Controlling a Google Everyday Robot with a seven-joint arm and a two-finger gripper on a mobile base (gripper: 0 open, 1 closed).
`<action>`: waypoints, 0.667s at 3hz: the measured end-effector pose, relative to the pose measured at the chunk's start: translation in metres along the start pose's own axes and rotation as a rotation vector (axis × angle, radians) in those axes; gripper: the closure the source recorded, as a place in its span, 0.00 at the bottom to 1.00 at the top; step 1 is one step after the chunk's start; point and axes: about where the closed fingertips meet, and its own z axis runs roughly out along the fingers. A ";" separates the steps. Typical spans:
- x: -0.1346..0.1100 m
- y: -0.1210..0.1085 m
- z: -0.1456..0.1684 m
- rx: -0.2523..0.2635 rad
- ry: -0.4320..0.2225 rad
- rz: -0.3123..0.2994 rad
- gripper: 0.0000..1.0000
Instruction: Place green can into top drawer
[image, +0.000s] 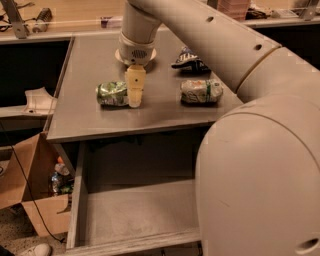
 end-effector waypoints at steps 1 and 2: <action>-0.006 0.001 0.011 -0.018 -0.029 -0.001 0.00; -0.014 0.003 0.025 -0.037 -0.074 0.016 0.00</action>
Offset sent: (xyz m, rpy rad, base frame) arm -0.0071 0.0252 -0.0236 0.0947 0.0711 0.0038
